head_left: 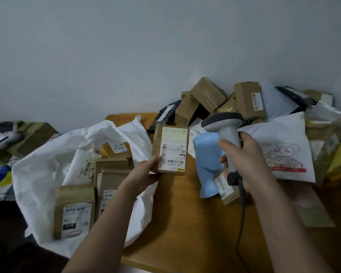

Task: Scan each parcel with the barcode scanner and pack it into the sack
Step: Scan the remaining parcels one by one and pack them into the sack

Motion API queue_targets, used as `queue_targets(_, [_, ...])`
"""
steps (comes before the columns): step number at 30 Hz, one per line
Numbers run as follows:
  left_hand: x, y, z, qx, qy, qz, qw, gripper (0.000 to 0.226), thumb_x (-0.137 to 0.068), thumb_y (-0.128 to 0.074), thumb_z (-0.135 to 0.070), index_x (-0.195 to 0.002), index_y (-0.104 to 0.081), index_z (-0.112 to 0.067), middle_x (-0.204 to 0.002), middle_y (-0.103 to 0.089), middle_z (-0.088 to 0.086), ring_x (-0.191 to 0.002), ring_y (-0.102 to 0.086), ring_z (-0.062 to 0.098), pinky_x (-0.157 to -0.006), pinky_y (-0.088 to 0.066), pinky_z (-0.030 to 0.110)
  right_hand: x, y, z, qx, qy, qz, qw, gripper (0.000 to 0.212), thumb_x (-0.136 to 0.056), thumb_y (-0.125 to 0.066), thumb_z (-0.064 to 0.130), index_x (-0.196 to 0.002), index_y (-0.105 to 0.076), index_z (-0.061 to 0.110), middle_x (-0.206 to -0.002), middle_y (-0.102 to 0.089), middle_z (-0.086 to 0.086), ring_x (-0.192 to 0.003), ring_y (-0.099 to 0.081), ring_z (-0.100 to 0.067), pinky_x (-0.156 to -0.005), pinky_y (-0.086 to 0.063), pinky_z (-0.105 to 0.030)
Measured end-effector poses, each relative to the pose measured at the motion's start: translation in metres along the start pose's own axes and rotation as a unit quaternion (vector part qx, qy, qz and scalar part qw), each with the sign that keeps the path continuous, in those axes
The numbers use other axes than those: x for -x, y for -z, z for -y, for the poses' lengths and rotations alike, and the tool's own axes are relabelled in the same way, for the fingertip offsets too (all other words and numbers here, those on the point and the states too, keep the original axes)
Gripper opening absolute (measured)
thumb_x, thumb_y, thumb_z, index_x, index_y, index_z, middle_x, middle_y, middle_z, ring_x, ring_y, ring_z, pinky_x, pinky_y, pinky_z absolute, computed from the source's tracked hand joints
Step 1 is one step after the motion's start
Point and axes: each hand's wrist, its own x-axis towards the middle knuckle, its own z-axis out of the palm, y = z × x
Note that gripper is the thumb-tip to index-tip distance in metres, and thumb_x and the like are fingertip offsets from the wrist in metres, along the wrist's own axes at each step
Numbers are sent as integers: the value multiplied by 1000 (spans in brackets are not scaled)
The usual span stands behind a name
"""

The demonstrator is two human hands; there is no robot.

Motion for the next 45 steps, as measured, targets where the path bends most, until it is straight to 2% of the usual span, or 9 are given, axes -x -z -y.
queue_targets(7, [5,1,-19,-78,-44,-12,996,67,-77,-80,-29,-132,-44,-17,-102,-72,11,-85,-66,18,-69,-47,25,11,-3,-1,-24,13,-23,999,30,-83,-76,28,-103,-58,17,-70,-65,-3,-47,-59,0,-46,-47,-21])
queue_targets(11, [9,-1,-27,-75,-87,6,993,88,-64,-89,-26,-135,-35,-22,-121,-61,16,-103,-67,28,-94,-53,41,15,1,-7,-13,4,-22,1000,43,-75,-82,34,-104,-58,13,-78,-67,-8,-50,-60,-1,-51,-49,-25])
queue_targets(13, [12,-4,-32,-58,-94,34,993,94,-57,-91,-27,-134,-37,-22,-125,-58,16,-103,-68,32,-89,-57,44,17,2,-10,-3,-12,-7,1000,52,-72,-84,38,-109,-58,13,-83,-67,-8,-58,-63,-5,-57,-52,-30])
queue_targets(17, [18,-9,-42,-52,-82,102,990,87,-59,-87,-24,-132,-40,-30,-128,-54,14,-94,-71,36,-66,-60,39,22,1,-13,3,-45,45,998,66,-62,-87,44,-110,-58,10,-80,-68,-9,-64,-62,-13,-61,-53,-31])
queue_targets(20, [20,-9,-44,-46,-91,127,987,82,-63,-88,-26,-130,-42,-31,-130,-54,16,-95,-71,37,-66,-60,39,25,1,-13,19,-59,85,994,75,-48,-84,53,-107,-60,13,-81,-69,-8,-61,-63,-9,-52,-50,-21])
queue_targets(27, [35,-3,-50,-23,-104,123,987,73,-69,-85,-25,-130,-45,-31,-126,-55,15,-91,-72,31,-66,-60,37,28,-2,-21,41,-108,187,976,78,-50,-89,49,-115,-61,17,-103,-73,-8,-94,-69,-23,-71,-52,-32])
queue_targets(32, [40,3,-42,21,-111,55,992,82,-76,-68,-49,-144,-39,-13,-128,-60,17,-115,-61,32,-98,-49,43,26,-20,-20,-61,-135,93,985,64,-60,-88,38,-108,-65,3,-86,-71,-16,-68,-62,-19,-59,-50,-30])
queue_targets(37, [52,-14,-10,-14,-46,145,988,83,-72,-73,-55,-138,-48,-11,-123,-64,12,-101,-66,22,-90,-51,37,20,-33,-21,-155,-144,5,977,44,-73,-84,28,-102,-67,0,-97,-73,-19,-86,-68,-31,-82,-56,-42])
queue_targets(45, [45,-37,4,87,-54,81,991,98,-68,-87,-20,-148,-30,-14,-124,-66,13,-108,-67,26,-83,-54,33,26,-28,-16,-94,-114,-14,989,46,-80,-74,47,-105,-62,10,-87,-70,-11,-68,-65,-16,-63,-54,-34])
